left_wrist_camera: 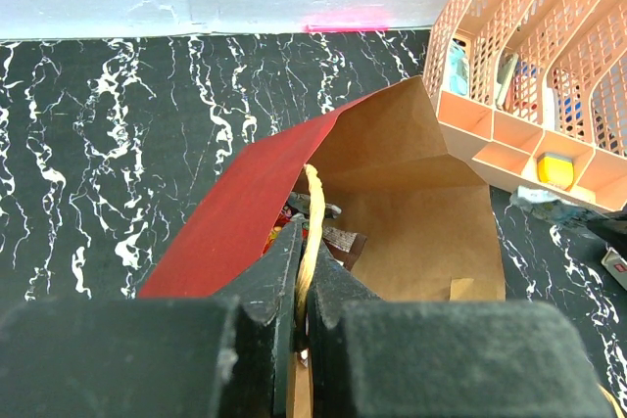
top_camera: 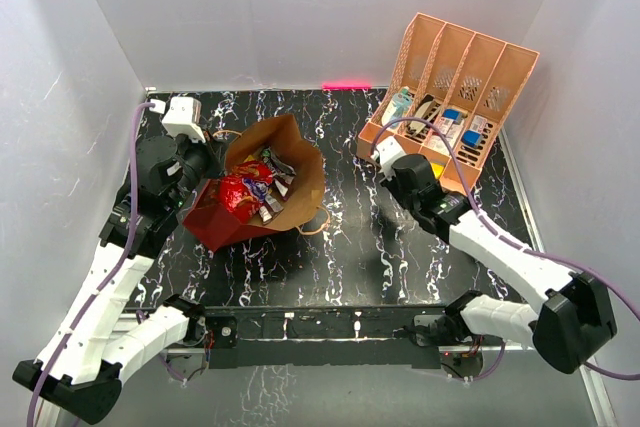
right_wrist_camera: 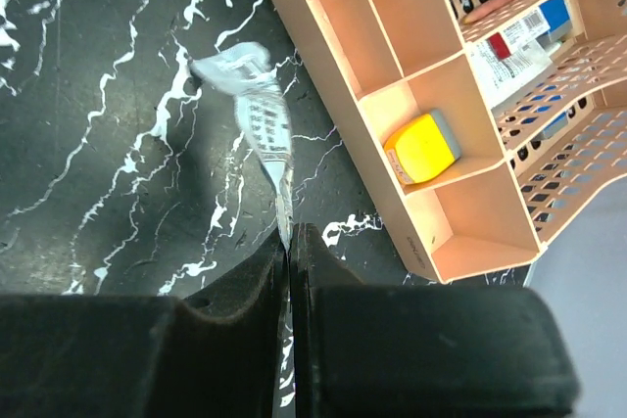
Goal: Take the snacks out of the paper bag
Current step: Place the snack at the center of the board.
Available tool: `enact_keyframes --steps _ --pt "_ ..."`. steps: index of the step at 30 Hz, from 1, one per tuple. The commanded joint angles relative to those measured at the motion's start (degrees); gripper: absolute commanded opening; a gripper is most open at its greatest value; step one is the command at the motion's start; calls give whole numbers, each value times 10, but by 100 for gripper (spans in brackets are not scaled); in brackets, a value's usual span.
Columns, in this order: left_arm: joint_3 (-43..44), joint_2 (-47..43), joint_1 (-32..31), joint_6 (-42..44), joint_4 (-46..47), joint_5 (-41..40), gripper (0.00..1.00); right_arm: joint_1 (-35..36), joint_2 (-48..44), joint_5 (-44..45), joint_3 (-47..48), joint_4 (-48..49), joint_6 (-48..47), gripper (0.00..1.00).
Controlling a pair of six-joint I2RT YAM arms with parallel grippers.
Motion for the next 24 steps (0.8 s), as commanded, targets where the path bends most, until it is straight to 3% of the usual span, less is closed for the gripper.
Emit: enact_keyframes --steps 1,6,13,16,18,21,24 --pt "24 -13 -3 -1 3 7 0 -20 35 -33 -13 83 -59 8" --pt "27 -11 -3 -2 0 8 0 -21 87 59 -21 72 -85 8" --pt "21 -11 -3 -3 0 10 0 -3 104 85 -34 65 -95 9" --pt "20 -11 -3 -2 1 11 0 34 124 32 -4 -8 -51 35" --pt "21 -13 -3 0 0 12 0 49 121 -28 16 -55 -18 47" --pt "23 -12 -3 0 0 11 0 61 53 -104 30 -68 30 57" --pt "20 -15 -3 0 -2 2 0 62 -43 -145 23 -16 65 67"
